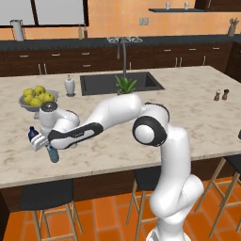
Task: Move the plastic bottles in the middle to the plastics group, and the glass bottles in the middle to the glass group.
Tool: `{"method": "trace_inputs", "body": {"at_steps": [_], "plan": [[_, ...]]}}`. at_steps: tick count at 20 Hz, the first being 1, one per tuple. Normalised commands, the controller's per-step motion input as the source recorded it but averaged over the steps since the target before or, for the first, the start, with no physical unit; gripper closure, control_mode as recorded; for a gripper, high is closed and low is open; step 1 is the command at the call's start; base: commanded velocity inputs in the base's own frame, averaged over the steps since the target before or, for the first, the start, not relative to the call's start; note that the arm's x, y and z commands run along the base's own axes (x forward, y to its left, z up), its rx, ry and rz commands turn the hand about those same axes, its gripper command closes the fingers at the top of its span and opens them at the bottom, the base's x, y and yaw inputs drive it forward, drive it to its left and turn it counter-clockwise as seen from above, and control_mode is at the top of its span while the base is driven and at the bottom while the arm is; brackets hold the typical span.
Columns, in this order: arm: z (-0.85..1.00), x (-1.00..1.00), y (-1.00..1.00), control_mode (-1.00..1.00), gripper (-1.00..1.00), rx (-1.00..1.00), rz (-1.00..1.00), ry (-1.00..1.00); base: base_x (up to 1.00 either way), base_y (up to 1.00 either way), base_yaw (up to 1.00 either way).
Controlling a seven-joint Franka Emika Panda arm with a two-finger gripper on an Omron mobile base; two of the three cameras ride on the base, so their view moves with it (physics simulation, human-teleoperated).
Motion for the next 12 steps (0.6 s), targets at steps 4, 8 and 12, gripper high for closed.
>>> {"method": "trace_inputs", "body": {"at_steps": [4,8,12], "plan": [[-0.03,0.18,0.00,-1.00,1.00,0.00,0.00,-0.02,0.00,0.00,0.00],[0.00,0.17,-0.01,-1.00,1.00,0.00,0.00,-0.01,0.00,0.00,0.00],[0.00,0.00,-0.08,-1.00,1.00,0.00,0.00,0.00,0.00,0.00,0.00]]}}
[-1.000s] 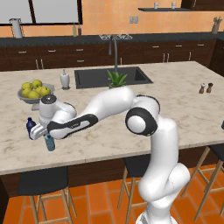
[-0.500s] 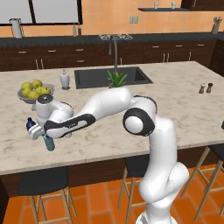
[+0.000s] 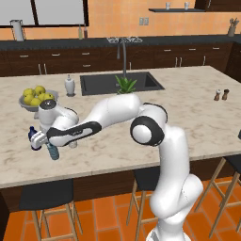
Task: Move the plastic bottles in the middle to the plastics group, and the glass bottles in the middle to the glass group.
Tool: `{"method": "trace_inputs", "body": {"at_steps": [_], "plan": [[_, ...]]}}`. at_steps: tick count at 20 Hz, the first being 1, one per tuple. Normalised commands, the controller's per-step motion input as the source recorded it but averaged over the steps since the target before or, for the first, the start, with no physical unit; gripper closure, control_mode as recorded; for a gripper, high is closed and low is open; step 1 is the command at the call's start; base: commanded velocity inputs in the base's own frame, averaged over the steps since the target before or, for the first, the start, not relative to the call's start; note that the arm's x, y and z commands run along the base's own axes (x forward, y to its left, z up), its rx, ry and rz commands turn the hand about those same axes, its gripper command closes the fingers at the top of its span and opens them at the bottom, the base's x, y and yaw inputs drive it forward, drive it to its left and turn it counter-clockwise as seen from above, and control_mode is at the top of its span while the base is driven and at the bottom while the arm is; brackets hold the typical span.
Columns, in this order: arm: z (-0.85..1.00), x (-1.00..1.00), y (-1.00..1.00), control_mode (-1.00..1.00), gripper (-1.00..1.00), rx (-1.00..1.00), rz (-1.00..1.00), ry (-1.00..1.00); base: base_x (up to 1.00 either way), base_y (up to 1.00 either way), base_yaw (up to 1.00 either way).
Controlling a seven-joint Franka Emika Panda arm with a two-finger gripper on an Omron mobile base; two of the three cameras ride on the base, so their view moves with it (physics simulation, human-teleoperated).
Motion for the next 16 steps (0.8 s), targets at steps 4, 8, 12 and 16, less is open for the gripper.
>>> {"method": "trace_inputs", "body": {"at_steps": [4,8,12,16], "plan": [[0.00,0.00,0.00,-1.00,-1.00,0.00,0.00,0.00,0.00,0.00,0.00],[0.00,0.00,0.00,-1.00,-1.00,0.00,0.00,0.00,0.00,0.00,0.00],[0.00,0.00,0.00,-1.00,-1.00,0.00,0.00,0.00,0.00,0.00,0.00],[0.00,0.00,0.00,-1.00,-1.00,0.00,0.00,0.00,0.00,0.00,0.00]]}}
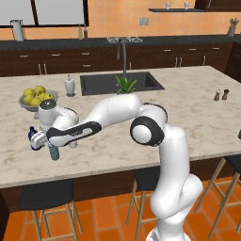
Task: Move the plastic bottles in the middle to the plastics group, and the glass bottles in the middle to the glass group.
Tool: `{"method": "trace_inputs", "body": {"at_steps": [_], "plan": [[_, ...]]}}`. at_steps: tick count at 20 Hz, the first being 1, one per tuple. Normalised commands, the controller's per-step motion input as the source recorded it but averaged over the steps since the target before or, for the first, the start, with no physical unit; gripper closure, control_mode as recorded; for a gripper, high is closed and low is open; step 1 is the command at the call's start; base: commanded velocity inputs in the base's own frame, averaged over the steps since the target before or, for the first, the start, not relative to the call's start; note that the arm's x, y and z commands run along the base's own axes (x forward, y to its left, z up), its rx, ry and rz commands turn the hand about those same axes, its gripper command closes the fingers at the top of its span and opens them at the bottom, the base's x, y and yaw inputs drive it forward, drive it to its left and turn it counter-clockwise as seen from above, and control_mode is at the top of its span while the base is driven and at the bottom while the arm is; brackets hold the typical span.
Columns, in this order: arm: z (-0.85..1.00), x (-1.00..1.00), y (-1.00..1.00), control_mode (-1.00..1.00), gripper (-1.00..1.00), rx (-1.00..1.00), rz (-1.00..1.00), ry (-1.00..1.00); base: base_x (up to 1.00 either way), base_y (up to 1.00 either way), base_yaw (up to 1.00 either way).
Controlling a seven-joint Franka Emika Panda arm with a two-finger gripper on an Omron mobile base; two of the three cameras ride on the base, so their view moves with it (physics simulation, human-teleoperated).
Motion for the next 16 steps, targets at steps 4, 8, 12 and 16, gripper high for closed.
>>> {"method": "trace_inputs", "body": {"at_steps": [4,8,12,16], "plan": [[0.13,0.00,-0.01,-1.00,-1.00,0.00,0.00,0.00,0.00,0.00,0.00],[0.37,-0.01,-0.29,-1.00,-1.00,0.02,-0.03,0.00,0.00,0.00,0.00],[0.22,-0.02,-0.71,-1.00,-1.00,0.04,-0.06,0.03,0.00,0.00,0.00],[0.01,-0.25,-0.91,-1.00,-1.00,0.07,-0.06,0.05,0.00,0.00,0.00]]}}
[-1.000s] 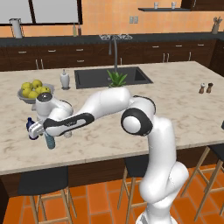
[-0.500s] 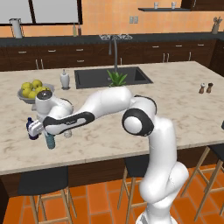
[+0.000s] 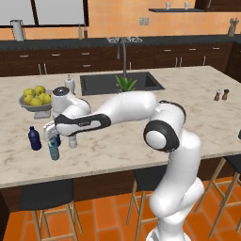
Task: Move the plastic bottles in the middle to the plastics group, and the glass bottles in the middle to the glass group.
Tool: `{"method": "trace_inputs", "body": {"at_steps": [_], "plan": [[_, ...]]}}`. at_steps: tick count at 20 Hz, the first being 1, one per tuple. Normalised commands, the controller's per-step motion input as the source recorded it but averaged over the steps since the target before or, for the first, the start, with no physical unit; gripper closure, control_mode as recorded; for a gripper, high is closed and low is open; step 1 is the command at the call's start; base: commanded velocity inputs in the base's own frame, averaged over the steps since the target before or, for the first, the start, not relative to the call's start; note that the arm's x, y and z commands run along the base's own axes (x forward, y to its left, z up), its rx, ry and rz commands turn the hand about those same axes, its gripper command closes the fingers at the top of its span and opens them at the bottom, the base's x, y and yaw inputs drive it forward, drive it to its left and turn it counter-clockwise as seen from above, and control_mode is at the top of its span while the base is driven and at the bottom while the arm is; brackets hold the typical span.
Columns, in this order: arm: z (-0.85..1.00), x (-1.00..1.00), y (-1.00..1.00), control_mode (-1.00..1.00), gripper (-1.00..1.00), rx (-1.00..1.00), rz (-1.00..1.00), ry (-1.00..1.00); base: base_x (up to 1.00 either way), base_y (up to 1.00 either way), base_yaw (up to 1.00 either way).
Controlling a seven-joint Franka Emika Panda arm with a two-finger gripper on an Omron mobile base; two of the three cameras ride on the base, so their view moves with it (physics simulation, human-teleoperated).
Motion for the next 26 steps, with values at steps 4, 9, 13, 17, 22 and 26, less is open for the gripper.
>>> {"method": "trace_inputs", "body": {"at_steps": [4,9,13,17,22,26], "plan": [[0.02,-0.30,-0.93,-1.00,-1.00,0.06,-0.04,0.07,0.00,0.00,0.00],[0.03,-0.27,-0.94,-1.00,-1.00,0.07,-0.04,0.06,0.00,0.00,0.00],[0.20,-0.10,-0.97,-1.00,-1.00,0.04,-0.06,0.07,0.00,0.00,0.00],[0.30,-0.16,-1.00,-1.00,-1.00,0.03,-0.05,0.05,0.00,0.00,0.00],[0.24,-0.44,-0.97,-1.00,-1.00,0.04,-0.02,0.00,0.00,0.00,0.00],[0.37,-0.52,-0.78,-1.00,-1.00,0.00,0.00,0.00,0.00,0.00,0.00]]}}
